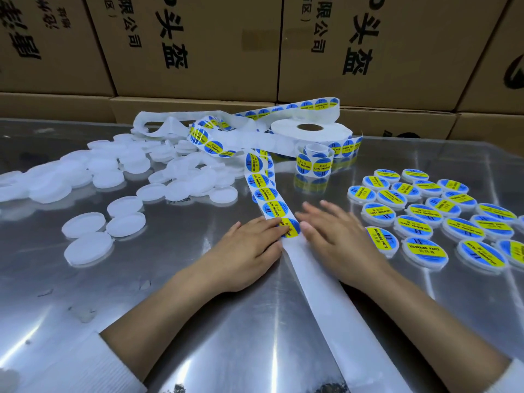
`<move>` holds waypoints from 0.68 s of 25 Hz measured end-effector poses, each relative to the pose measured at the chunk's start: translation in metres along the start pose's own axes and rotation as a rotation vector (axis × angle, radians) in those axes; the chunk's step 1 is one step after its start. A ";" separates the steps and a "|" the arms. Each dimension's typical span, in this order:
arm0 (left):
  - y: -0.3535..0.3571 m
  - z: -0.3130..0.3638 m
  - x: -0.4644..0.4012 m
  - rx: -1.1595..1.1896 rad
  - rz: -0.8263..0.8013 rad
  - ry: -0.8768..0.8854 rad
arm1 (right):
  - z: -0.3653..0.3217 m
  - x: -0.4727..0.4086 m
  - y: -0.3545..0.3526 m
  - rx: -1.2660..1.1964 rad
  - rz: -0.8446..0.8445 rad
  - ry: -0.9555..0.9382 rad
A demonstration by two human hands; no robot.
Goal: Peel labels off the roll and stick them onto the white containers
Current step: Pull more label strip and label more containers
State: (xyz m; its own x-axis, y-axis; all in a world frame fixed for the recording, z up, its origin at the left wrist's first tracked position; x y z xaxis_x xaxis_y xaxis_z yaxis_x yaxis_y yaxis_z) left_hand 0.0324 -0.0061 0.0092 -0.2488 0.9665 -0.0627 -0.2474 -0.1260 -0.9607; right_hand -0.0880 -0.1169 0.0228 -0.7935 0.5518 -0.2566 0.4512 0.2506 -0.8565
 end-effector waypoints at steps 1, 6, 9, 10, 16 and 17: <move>-0.002 -0.004 -0.001 0.015 0.032 -0.012 | -0.004 0.001 0.005 0.000 -0.051 -0.042; -0.018 -0.059 -0.005 -0.108 0.143 -0.334 | -0.003 0.003 0.006 -0.024 -0.039 -0.096; -0.022 -0.074 -0.004 -0.093 0.178 -0.389 | -0.005 0.003 0.004 -0.055 -0.015 -0.140; -0.024 -0.071 -0.004 -0.101 0.225 -0.345 | -0.005 0.004 0.005 -0.060 -0.027 -0.140; -0.027 -0.046 0.000 0.104 0.295 -0.149 | 0.001 0.003 0.010 -0.075 -0.118 -0.095; -0.027 -0.043 0.001 0.103 0.283 -0.135 | 0.002 0.003 0.010 -0.082 -0.120 -0.090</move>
State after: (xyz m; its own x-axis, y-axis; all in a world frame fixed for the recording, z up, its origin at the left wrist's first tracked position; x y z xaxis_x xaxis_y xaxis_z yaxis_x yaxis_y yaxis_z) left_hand 0.0795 0.0077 0.0235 -0.4410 0.8526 -0.2804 -0.2426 -0.4140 -0.8773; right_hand -0.0865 -0.1146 0.0123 -0.8753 0.4417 -0.1970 0.3799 0.3761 -0.8451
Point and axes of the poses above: each hand's wrist, its own x-axis away from the middle knuckle, its own y-axis out of the palm, z = x × y, the point moved 4 cm from there along -x, towards the middle knuckle, and after that the axes turned 4 degrees about -x, right-handed, at the moved point
